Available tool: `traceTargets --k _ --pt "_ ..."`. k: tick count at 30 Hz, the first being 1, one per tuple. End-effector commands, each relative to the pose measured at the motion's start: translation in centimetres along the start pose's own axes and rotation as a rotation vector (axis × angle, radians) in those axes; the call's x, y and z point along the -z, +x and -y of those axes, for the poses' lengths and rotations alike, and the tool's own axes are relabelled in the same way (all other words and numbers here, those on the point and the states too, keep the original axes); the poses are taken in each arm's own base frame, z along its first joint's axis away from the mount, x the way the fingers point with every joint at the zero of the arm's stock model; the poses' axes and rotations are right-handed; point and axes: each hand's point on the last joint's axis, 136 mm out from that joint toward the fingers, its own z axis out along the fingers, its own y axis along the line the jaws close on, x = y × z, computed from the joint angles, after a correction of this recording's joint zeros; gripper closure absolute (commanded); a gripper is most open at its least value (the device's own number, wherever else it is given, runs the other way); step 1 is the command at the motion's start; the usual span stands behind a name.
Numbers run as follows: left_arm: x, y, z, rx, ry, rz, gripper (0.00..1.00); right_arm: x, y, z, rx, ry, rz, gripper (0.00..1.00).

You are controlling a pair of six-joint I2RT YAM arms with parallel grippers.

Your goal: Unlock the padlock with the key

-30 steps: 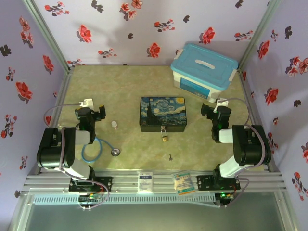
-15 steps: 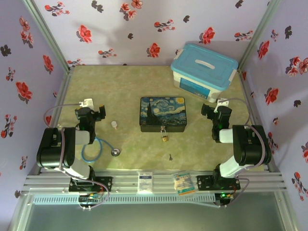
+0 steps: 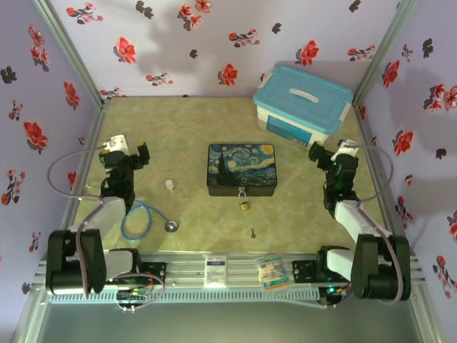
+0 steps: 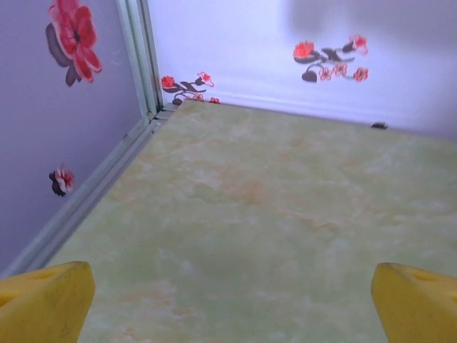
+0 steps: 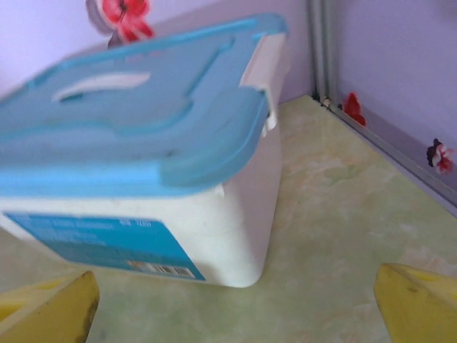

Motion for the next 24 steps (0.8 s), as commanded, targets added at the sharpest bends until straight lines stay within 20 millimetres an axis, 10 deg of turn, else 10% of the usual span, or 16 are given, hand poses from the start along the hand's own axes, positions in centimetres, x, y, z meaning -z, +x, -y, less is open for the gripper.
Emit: traceTargets --k 1,8,24 --pt "1.9 -0.5 1.5 0.167 0.089 -0.092 0.00 1.0 2.0 -0.2 -0.168 -0.028 -0.176 0.01" --pt "6.5 -0.6 6.2 0.555 0.348 -0.224 0.00 4.3 6.4 -4.3 -0.263 -0.195 -0.483 0.01" --pt "15.2 7.0 18.2 0.478 0.605 -0.523 0.00 16.4 18.2 -10.2 0.117 -0.223 -0.831 0.14"
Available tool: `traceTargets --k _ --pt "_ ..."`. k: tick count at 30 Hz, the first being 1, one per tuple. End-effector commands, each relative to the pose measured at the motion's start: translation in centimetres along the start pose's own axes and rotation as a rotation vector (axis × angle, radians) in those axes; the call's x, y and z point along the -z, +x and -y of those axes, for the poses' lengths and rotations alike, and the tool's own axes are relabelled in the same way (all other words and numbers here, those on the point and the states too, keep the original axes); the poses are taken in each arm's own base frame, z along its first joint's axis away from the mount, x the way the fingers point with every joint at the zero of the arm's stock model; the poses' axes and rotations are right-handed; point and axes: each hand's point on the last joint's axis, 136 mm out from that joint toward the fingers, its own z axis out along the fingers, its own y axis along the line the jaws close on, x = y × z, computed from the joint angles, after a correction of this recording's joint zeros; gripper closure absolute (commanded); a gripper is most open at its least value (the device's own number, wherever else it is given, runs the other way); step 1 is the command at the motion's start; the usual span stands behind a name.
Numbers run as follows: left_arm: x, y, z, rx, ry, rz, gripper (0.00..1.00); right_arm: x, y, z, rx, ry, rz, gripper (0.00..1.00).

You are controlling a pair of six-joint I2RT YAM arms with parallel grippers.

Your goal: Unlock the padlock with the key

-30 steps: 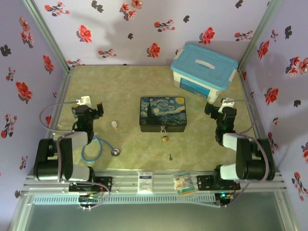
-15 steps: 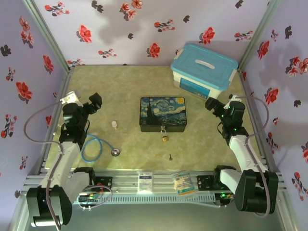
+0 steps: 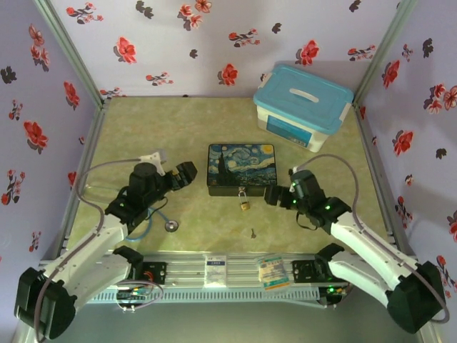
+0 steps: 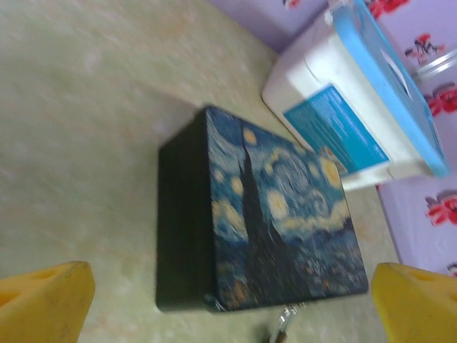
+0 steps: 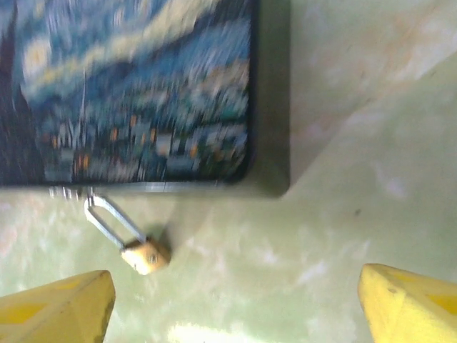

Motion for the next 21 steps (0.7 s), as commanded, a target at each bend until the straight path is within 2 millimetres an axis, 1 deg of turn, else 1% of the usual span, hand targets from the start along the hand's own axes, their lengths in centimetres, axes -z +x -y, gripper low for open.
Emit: traceTargets --k 1,5,11,13,16,17,21 --pt "0.0 2.3 -0.1 0.041 -0.026 -0.007 0.00 -0.5 3.1 1.2 -0.016 0.103 -0.051 0.15" --pt "-0.1 5.0 1.0 0.001 -0.010 -0.049 0.00 -1.4 5.8 -1.3 0.018 0.066 -0.086 0.23" --pt "-0.6 7.5 2.2 -0.027 0.005 -0.107 0.00 -2.7 9.3 -5.0 0.151 0.060 -0.146 0.32" --pt "-0.8 8.2 2.6 -0.032 0.018 -0.118 0.00 -2.9 10.1 -5.4 0.193 0.102 -0.152 0.33" --pt "-0.9 9.0 2.9 -0.043 0.021 -0.134 0.00 -3.4 11.2 -5.5 0.213 0.143 -0.166 0.36" --pt "-0.9 9.2 3.1 -0.046 0.022 -0.137 0.00 -3.6 11.1 -5.5 0.218 0.156 -0.145 0.37" --pt "-1.0 9.7 3.2 -0.042 0.028 -0.137 0.00 -4.0 11.9 -5.9 0.239 0.172 -0.145 0.42"
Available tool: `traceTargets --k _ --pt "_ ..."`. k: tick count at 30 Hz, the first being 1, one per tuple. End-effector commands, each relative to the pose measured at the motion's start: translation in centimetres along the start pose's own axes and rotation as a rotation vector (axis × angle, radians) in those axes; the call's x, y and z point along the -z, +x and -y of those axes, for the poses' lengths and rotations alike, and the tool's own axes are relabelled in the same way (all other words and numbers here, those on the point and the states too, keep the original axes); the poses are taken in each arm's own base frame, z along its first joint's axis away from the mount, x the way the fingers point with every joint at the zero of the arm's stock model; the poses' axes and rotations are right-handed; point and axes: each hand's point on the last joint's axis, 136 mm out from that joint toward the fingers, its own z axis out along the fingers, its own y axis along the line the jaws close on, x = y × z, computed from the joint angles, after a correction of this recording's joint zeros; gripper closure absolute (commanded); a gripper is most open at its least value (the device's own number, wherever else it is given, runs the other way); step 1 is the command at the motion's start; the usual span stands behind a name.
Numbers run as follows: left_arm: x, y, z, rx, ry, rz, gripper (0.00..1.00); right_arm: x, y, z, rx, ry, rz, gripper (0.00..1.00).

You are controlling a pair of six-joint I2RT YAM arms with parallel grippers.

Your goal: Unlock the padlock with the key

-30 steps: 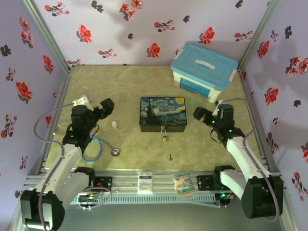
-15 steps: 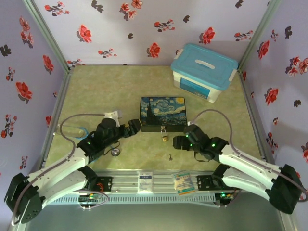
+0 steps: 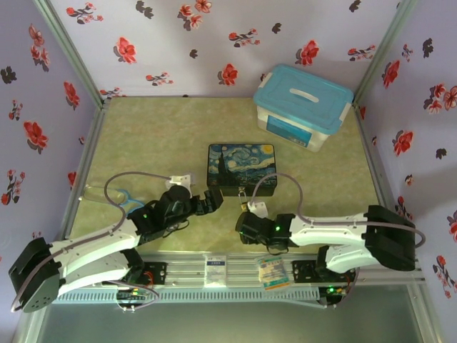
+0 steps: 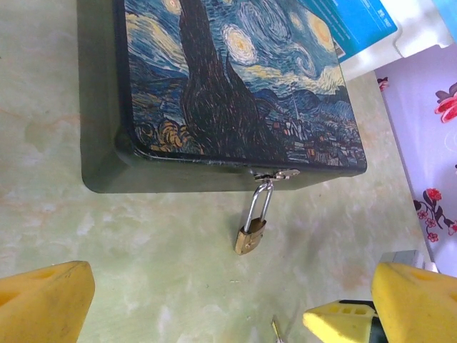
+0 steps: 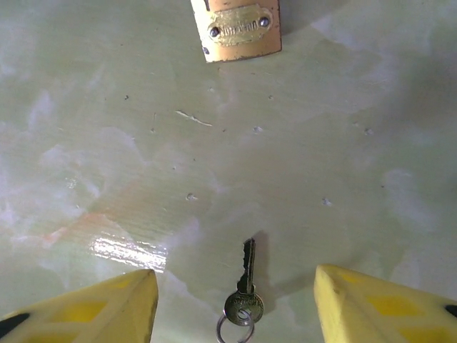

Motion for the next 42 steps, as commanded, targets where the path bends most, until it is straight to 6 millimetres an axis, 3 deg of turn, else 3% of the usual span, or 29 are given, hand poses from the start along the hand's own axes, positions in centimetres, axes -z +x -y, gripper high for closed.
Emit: traceTargets --k 1,6,14,22,25,32,36,42 --pt "-0.1 -0.4 0.0 0.026 0.004 0.043 0.00 -0.1 -0.8 -0.2 -0.033 0.041 0.053 0.45" --pt "-0.1 -0.3 -0.1 0.026 0.010 0.050 0.00 -0.9 0.1 0.0 -0.030 0.054 0.026 0.55" --pt "-0.1 -0.3 0.0 0.021 0.010 0.051 0.00 -0.7 1.9 1.5 -0.004 0.123 -0.005 0.59" --pt "-0.5 0.1 0.0 0.019 0.010 0.042 0.00 -0.6 3.2 1.3 0.015 0.119 -0.037 0.61" --pt "-0.6 0.3 0.0 0.020 0.013 0.041 0.00 -0.7 3.0 2.1 0.009 0.151 -0.013 0.64" --pt "-0.7 0.5 -0.1 0.026 0.013 0.038 0.00 -1.2 2.8 0.9 -0.026 0.094 0.006 0.75" --pt "-0.6 0.5 -0.1 0.032 0.019 0.039 0.00 -1.5 3.0 1.1 -0.029 0.096 0.009 0.76" --pt "-0.8 0.8 -0.2 0.044 0.016 0.034 0.00 -1.6 3.4 1.6 -0.052 0.071 0.009 0.88"
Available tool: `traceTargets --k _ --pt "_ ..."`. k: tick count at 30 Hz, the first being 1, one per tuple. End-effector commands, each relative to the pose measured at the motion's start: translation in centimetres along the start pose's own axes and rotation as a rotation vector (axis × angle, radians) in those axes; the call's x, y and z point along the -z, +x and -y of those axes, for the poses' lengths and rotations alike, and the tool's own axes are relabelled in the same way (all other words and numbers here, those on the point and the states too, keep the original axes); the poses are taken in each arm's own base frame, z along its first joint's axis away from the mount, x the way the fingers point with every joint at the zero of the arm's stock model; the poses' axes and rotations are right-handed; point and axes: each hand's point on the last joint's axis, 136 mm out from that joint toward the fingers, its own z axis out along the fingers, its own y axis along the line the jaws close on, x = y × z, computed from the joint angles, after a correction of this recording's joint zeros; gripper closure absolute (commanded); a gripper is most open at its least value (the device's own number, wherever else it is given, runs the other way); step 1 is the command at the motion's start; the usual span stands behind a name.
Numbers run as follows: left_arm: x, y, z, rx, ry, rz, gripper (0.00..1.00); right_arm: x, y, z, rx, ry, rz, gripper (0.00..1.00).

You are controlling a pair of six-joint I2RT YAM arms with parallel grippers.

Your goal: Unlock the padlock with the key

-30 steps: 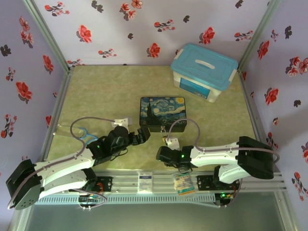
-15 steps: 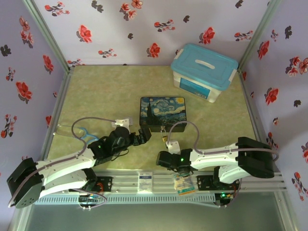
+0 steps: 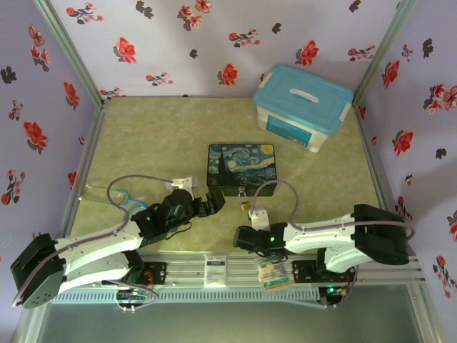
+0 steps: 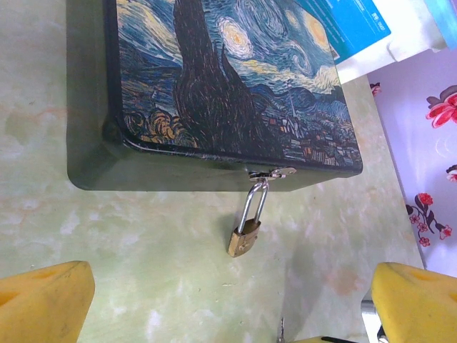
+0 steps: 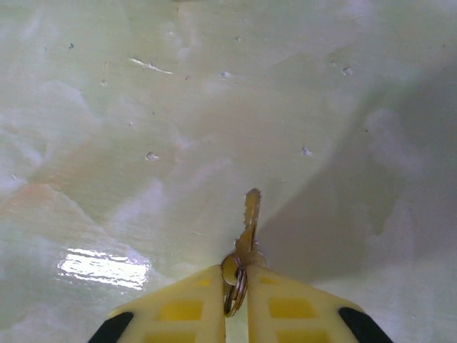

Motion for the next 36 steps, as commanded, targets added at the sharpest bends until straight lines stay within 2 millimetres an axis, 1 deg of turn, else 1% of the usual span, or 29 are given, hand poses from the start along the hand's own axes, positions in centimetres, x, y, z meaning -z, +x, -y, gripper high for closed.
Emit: traceTargets --k 1,5,7,10,11,15,18,20,22,25,26,30,32,34,36 --pt "-0.2 0.1 -0.2 0.022 -0.001 0.019 0.00 -0.8 1.3 0.7 -0.031 -0.012 -0.023 0.89" --pt "-0.5 0.2 0.1 0.026 0.006 0.017 0.00 -0.5 1.1 0.8 -0.047 -0.061 0.002 0.95" --pt "-0.8 0.4 0.3 0.024 0.008 0.011 0.00 -0.1 0.8 0.8 -0.042 -0.096 0.021 1.00" --pt "-0.9 0.7 1.1 0.021 0.028 -0.003 0.00 0.9 0.2 0.9 -0.019 -0.155 0.058 1.00" --pt "-1.0 0.8 1.6 0.018 0.046 -0.007 0.00 1.3 -0.1 1.1 -0.015 -0.179 0.073 1.00" --pt "-0.2 0.3 5.1 -0.017 0.187 0.033 0.00 2.8 -1.1 0.9 -0.014 -0.350 0.126 1.00" --pt "-0.1 0.1 6.2 -0.006 0.240 0.038 0.00 4.6 -2.4 1.0 -0.030 -0.458 0.199 1.00" --pt "-0.2 0.3 6.8 -0.009 0.270 0.028 0.01 5.7 -3.2 1.4 -0.035 -0.505 0.241 1.00" --pt "-0.4 0.8 7.6 -0.017 0.309 0.004 0.03 7.1 -3.8 1.2 -0.021 -0.566 0.278 1.00" --pt "-0.7 1.8 9.8 -0.054 0.409 -0.047 0.08 9.2 -4.3 0.6 0.028 -0.641 0.316 1.00" --pt "-0.8 2.1 10.5 -0.069 0.441 -0.068 0.10 9.9 -4.5 0.2 0.045 -0.673 0.327 1.00" --pt "-1.3 3.2 11.9 -0.088 0.504 -0.114 0.18 12.7 -5.6 -1.6 0.106 -0.782 0.383 1.00" --pt "-1.0 3.3 12.7 -0.079 0.557 -0.114 0.25 13.6 -6.0 -2.4 0.127 -0.816 0.397 1.00" --pt "-0.5 3.4 13.7 -0.084 0.613 -0.114 0.32 14.0 -6.2 -3.2 0.152 -0.834 0.390 1.00" --pt "-0.6 3.7 13.8 -0.093 0.607 -0.128 0.35 14.3 -6.2 -3.9 0.193 -0.841 0.370 1.00"
